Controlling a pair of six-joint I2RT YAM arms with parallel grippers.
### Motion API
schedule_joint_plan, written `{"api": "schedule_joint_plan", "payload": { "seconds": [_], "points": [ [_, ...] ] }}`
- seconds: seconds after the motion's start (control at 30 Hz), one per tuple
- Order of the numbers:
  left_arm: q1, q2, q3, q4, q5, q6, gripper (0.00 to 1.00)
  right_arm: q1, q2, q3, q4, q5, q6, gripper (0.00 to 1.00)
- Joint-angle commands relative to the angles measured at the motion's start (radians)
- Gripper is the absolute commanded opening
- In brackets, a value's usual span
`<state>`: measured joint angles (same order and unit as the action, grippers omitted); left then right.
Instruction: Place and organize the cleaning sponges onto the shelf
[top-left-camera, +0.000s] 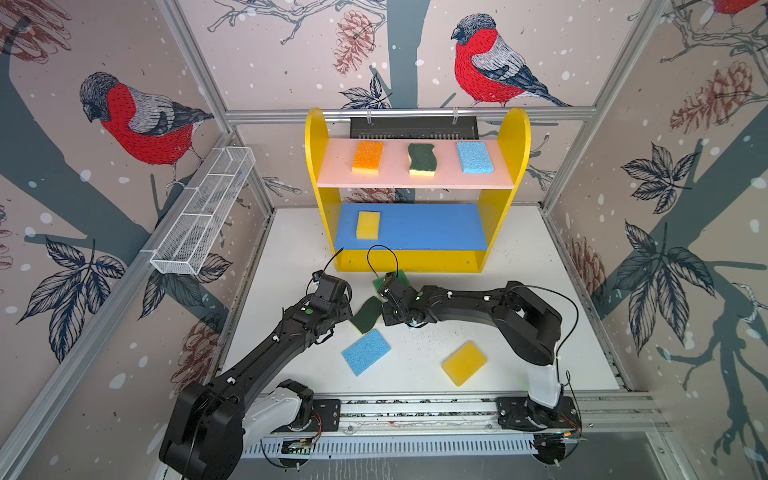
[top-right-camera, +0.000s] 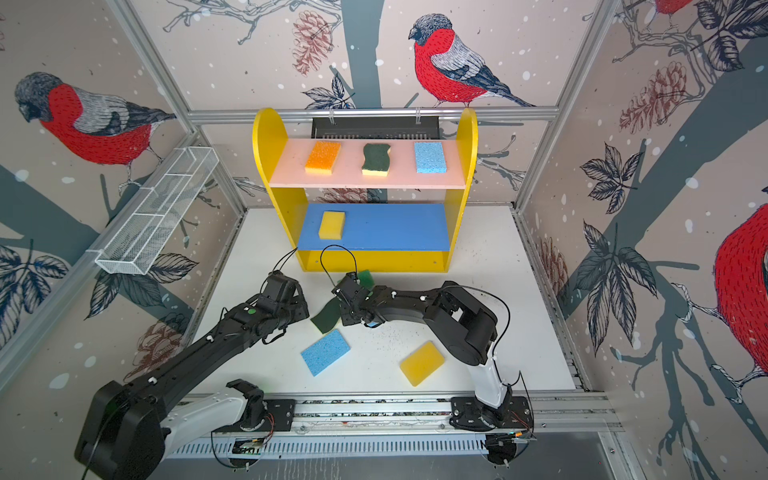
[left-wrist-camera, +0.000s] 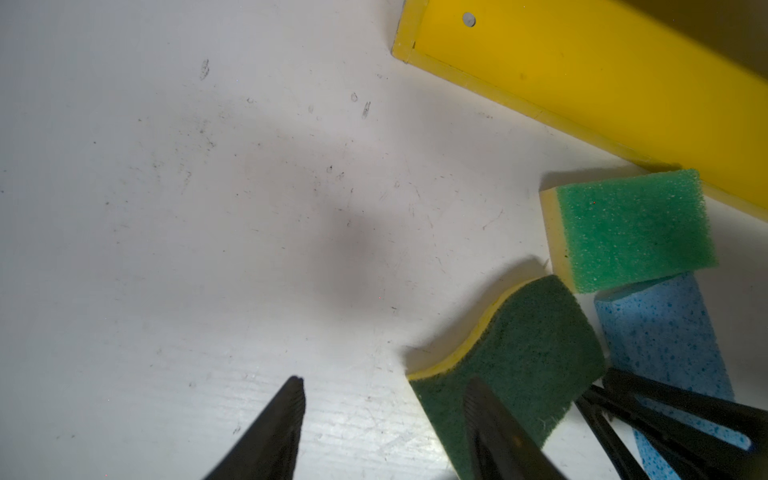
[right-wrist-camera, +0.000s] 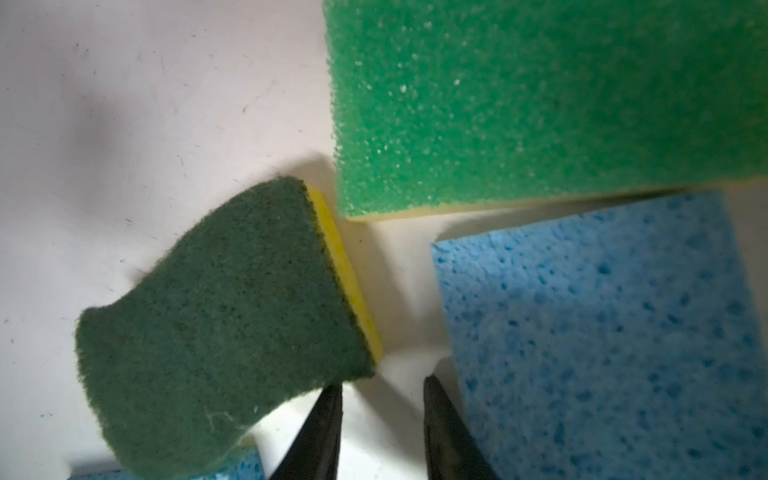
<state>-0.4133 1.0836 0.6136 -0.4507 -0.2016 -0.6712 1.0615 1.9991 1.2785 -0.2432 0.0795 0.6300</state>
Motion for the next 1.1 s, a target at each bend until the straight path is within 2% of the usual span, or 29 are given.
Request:
{"api": "schedule_joint_plan", "payload": {
  "seconds": [0.0,0.47,1.07],
  "points": [
    [0.007,0.005,-0.009,0.022,0.01,0.012,0.62,0.003,0.031,0.045,-0.009,0.011,-0.015,0.34],
    [0.036,-0.023,-0.042,0.061,0.065,0.009,0.64,0.006,0.116,0.175,-0.024,-0.021,-0.039,0.35],
    [0.036,-0.05,-0.089,0.073,0.05,-0.022,0.66,0.023,0.173,0.258,0.005,-0.085,-0.08,0.36]
  ]
}}
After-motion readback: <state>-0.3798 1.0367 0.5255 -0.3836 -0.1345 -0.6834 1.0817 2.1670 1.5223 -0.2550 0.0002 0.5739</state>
